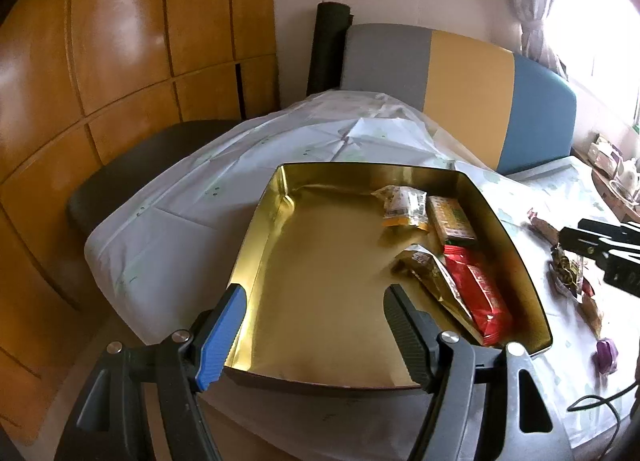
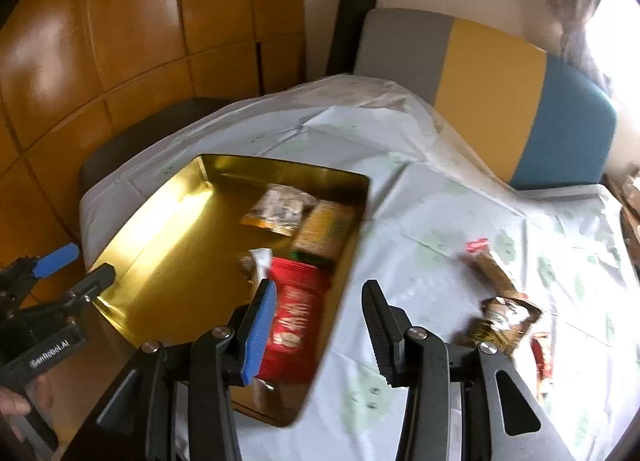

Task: Organize snacks
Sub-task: 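Move both grippers back over the remaining snacks on the table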

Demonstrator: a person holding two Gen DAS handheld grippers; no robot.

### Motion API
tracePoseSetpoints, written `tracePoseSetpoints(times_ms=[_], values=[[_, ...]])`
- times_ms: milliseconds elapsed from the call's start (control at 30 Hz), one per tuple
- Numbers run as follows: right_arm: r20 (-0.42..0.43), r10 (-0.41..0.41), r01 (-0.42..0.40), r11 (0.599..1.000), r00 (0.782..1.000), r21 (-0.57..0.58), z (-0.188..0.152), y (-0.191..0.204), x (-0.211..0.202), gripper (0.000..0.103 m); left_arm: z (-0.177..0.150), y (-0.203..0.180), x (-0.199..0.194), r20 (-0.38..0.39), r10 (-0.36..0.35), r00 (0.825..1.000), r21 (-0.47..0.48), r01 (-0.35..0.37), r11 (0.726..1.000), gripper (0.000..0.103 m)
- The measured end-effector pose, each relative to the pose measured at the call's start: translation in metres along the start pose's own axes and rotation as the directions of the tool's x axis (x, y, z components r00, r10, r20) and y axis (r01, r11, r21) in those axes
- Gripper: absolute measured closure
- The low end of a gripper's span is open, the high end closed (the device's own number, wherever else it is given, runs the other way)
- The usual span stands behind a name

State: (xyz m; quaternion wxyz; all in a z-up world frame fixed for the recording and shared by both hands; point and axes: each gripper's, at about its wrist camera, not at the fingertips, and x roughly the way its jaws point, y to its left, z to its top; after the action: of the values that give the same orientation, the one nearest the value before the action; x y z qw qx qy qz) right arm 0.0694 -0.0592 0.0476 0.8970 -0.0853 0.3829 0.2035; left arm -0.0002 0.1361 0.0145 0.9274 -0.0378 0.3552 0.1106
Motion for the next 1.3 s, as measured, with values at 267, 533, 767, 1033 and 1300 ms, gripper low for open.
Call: tracePoseSetpoints(times_ms=[267, 533, 767, 1033, 1300], values=[[-0.013, -0.096, 0.097, 0.994, 0.995, 0.056, -0.015, -0.053, -0.017, 0.051, 0.0, -0.016, -0.003, 0.004, -0.031, 1.0, 0.036, 0.031, 0.999, 0.031], [-0.06, -0.206, 0.212, 0.971, 0.977, 0.107, -0.034, -0.115, -0.032, 0.046, 0.002, -0.032, -0.004, -0.002, -0.056, 0.998, 0.076, 0.056, 0.996, 0.031], [-0.157, -0.289, 0.317, 0.927, 0.944, 0.201, -0.062, -0.191, -0.033, 0.04, 0.007, -0.056, -0.008, -0.021, -0.115, 0.993, 0.13, 0.117, 0.985, 0.031], [-0.308, -0.256, 0.386, 0.767, 0.916, 0.513, -0.114, -0.284, -0.025, 0.038, 0.015, -0.114, -0.017, -0.039, -0.233, 0.972, 0.263, 0.234, 0.936, 0.034], [-0.285, -0.198, 0.336, 0.719, 0.938, 0.608, -0.115, -0.299, -0.029, 0.03, 0.015, -0.193, -0.012, -0.124, -0.362, 0.924, 0.373, 0.382, 0.846, 0.034]])
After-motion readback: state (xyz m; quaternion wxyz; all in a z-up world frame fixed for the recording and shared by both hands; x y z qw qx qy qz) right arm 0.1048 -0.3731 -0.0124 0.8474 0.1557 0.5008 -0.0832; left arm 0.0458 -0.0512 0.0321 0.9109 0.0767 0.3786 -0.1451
